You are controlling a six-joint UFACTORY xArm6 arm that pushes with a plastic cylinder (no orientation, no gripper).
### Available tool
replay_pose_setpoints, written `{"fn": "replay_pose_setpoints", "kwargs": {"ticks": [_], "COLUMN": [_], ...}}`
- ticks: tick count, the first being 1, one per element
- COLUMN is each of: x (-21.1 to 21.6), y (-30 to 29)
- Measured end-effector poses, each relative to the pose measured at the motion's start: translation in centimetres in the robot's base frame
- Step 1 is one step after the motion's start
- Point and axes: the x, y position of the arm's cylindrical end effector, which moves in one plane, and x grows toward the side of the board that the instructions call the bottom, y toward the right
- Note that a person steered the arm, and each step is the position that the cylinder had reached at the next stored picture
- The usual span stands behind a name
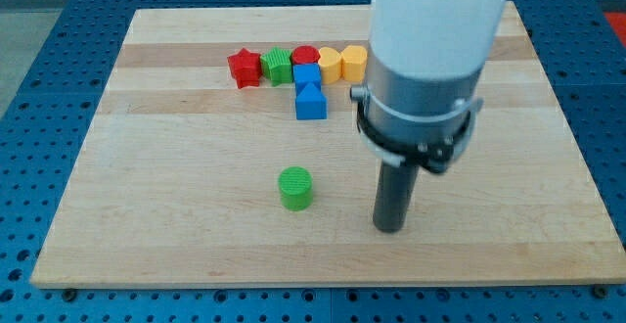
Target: Move your arm closer to the green circle
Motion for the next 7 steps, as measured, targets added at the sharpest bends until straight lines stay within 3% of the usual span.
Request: {"fn": "replay_pose_setpoints", "kwargs": {"ticks": [1,3,7], "x": [1.6,0.8,-0.9], "y": [0.0,-0.1,-7.8]}}
